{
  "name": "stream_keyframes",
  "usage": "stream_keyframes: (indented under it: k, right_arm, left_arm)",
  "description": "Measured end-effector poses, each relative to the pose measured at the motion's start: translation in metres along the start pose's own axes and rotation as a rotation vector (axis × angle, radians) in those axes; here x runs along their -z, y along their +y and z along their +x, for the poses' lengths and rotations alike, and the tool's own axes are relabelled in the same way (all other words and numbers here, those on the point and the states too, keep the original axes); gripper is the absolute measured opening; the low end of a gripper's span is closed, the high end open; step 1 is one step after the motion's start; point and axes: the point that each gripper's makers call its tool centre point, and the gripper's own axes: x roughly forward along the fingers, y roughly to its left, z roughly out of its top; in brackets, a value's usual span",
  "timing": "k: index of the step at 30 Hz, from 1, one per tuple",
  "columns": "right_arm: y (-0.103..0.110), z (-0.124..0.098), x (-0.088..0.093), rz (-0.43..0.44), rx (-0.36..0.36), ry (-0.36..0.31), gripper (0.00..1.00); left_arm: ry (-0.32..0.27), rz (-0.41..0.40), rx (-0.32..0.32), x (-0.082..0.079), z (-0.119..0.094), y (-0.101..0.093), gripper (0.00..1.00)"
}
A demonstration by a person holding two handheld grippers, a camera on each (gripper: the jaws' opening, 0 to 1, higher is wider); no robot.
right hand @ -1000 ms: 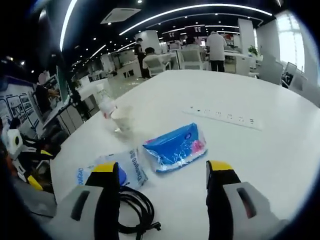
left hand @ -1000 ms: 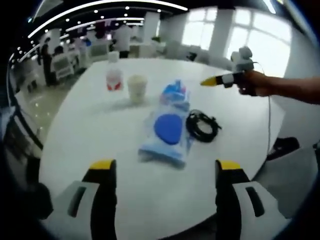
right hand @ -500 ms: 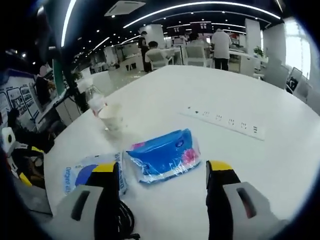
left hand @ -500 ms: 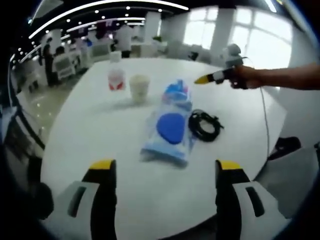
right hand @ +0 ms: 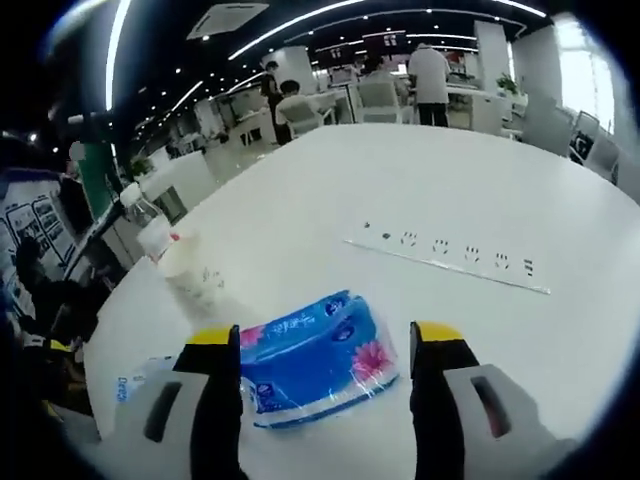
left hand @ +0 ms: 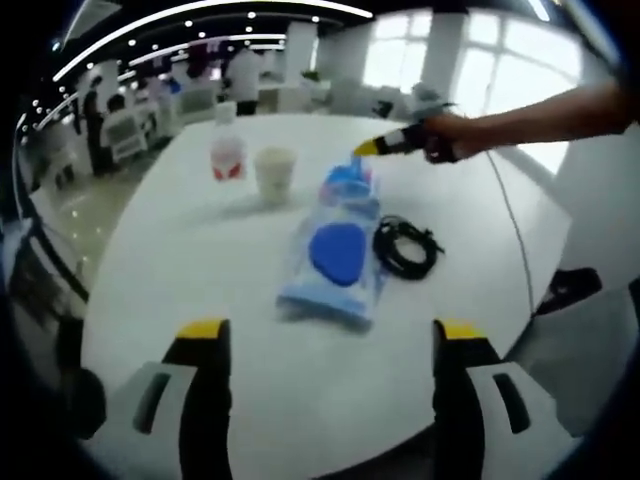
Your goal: Arrange the tabletop items into an orderly group along one side of the table until the central work area is clear of visible clutter.
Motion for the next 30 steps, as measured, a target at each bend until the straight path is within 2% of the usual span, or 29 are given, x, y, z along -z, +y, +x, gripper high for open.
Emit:
stream_keyframes:
  k: [5, 8, 10, 14, 16, 19, 24, 26, 30]
  right_arm:
    - [0.0, 0.008, 0.007, -0.01, 0.004, 0.045, 0.66]
    - [-0.008, 0.016, 0.006, -0.02, 0.005, 0.054, 0.64]
    - [-0.006, 0.015, 0.006, -0.018, 0.004, 0.056, 0.63]
    - [-0.009, 0.023, 0.007, -0.048, -0.005, 0.062, 0.52]
    - [-0.012, 0.028, 0.01, -0.074, 0.003, 0.078, 0.5]
    - [-0.01, 0.032, 0.012, -0.07, -0.004, 0.088, 0.47]
    - [-0.019, 0.041, 0.017, -0.099, 0.013, 0.121, 0.33]
    - [-0.021, 0.04, 0.018, -0.102, 0.025, 0.127, 0.25]
    - [-0.026, 0.041, 0.022, -0.107, 0.037, 0.148, 0.15]
  left_arm:
    - [0.007, 0.004, 0.0, 0.001, -0.001, -0.002, 0.8]
    - [0.008, 0.002, -0.001, 0.002, 0.0, -0.001, 0.8]
    - [0.011, -0.001, -0.001, 0.003, 0.0, -0.001, 0.8]
    - [0.015, -0.002, -0.003, 0.003, -0.002, -0.003, 0.8]
    - [0.019, 0.0, -0.003, 0.004, 0.0, -0.003, 0.8]
    - [0.024, 0.001, -0.004, 0.006, 0.001, -0.003, 0.8]
    - [0.03, 0.001, -0.006, 0.007, 0.002, -0.002, 0.8]
    - [0.03, -0.001, -0.006, 0.007, 0.003, -0.002, 0.8]
    - [0.028, -0.008, -0.009, 0.007, 0.003, 0.0, 0.79]
